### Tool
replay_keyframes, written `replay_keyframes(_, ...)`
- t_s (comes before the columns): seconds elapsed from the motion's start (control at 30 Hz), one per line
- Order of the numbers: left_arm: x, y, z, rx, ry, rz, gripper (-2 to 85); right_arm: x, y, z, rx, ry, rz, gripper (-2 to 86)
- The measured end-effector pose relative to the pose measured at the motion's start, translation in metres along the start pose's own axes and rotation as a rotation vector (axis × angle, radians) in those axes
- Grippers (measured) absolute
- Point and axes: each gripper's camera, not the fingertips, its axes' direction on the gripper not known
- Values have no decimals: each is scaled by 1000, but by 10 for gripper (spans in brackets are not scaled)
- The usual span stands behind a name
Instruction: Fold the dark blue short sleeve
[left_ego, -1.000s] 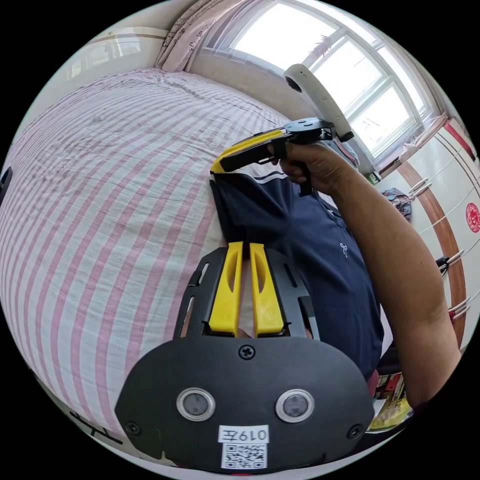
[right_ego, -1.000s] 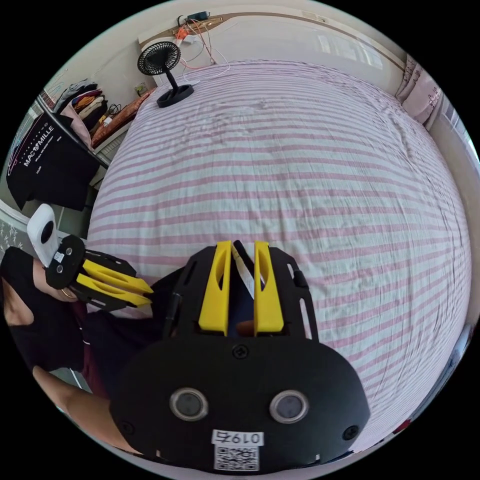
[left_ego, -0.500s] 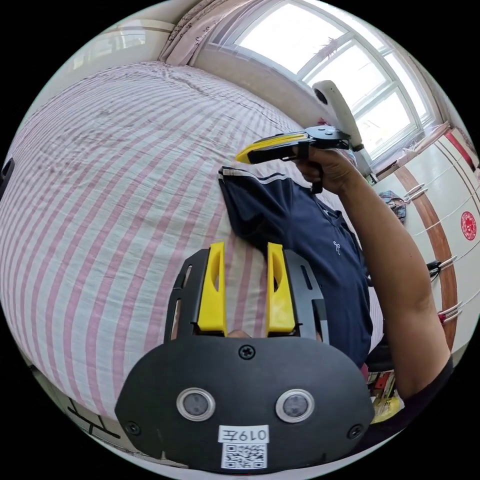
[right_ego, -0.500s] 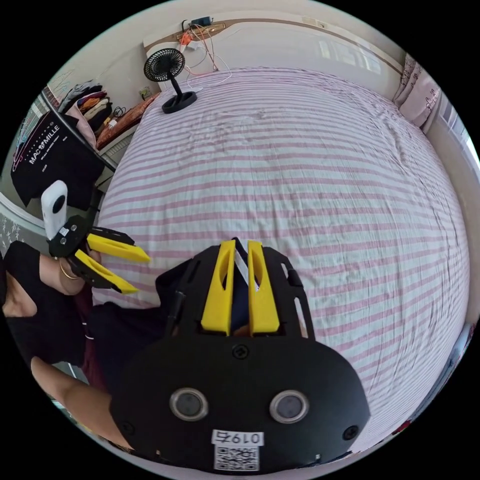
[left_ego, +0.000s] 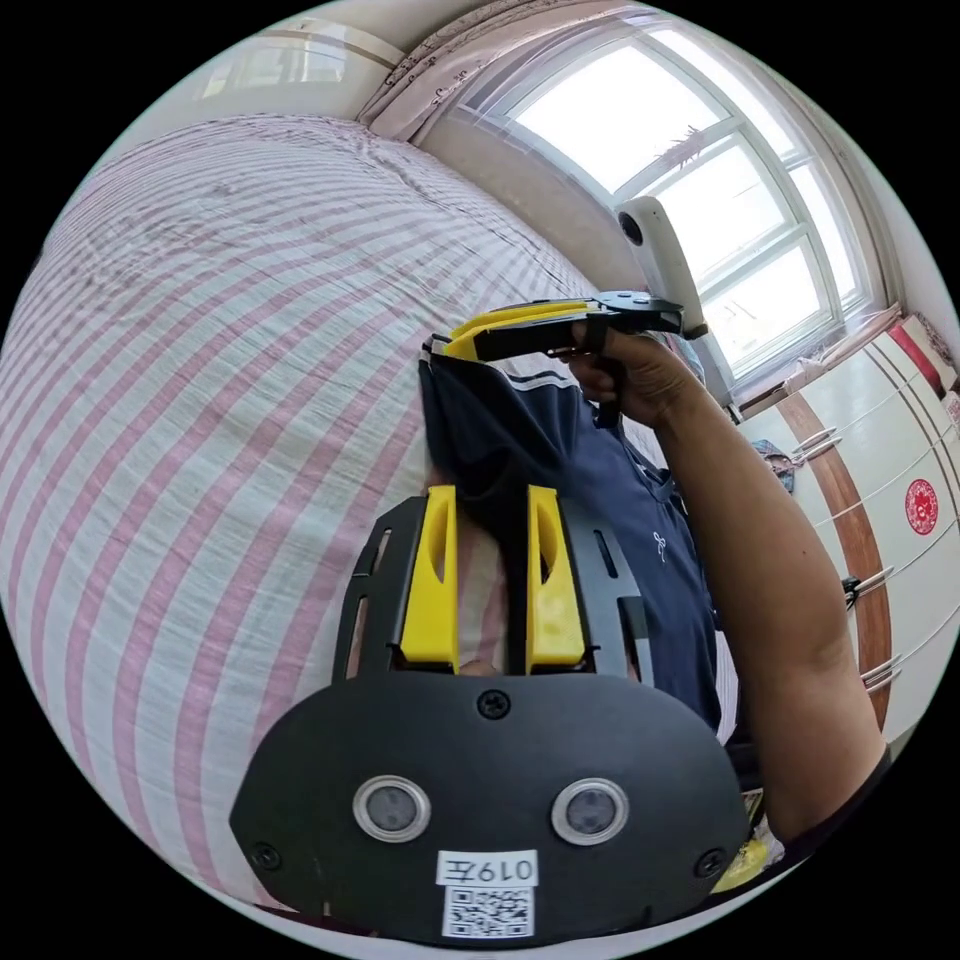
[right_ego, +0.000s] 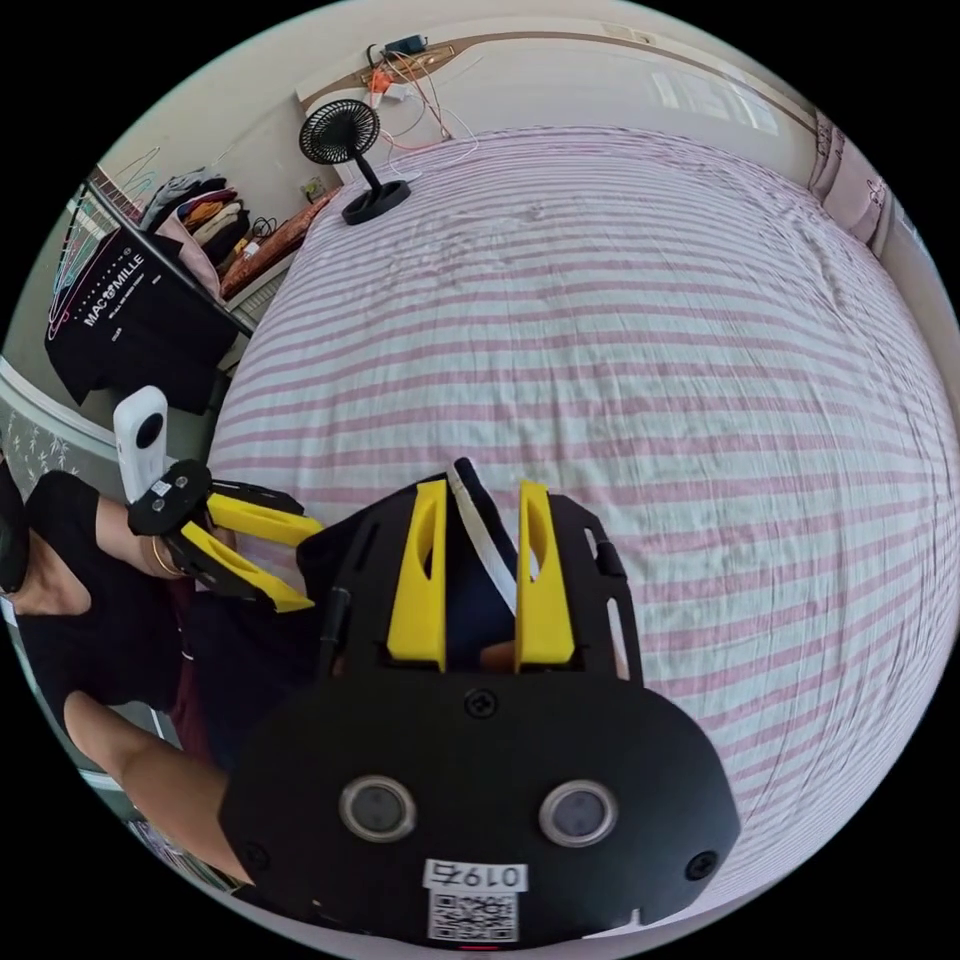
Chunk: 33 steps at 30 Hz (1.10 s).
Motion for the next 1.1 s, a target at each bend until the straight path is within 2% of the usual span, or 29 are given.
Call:
replay_keyframes(0.13,8,11,4,-11,10,-11,42,-1,15,13,-35,21,-39,32)
replay_keyframes(0.3,24,24,1,3,32,8,32,6,52,1,45,-16,-12,28)
replay_keyframes(0.5,65,44,-5,44,-41,112,28,12,108,-14,150,-57,11,11)
replay_keyframes(0.8,155,86,-12,122,-71,450,26,11,238,-58,401,-151,-24,4)
replay_keyframes(0.97,219,123,5,112,-233,710,26,-9,314,-70,436,-105,-47,7)
replay_keyframes(1.1,250,145,21,80,-303,839,26,-29,377,-69,462,-81,-49,11)
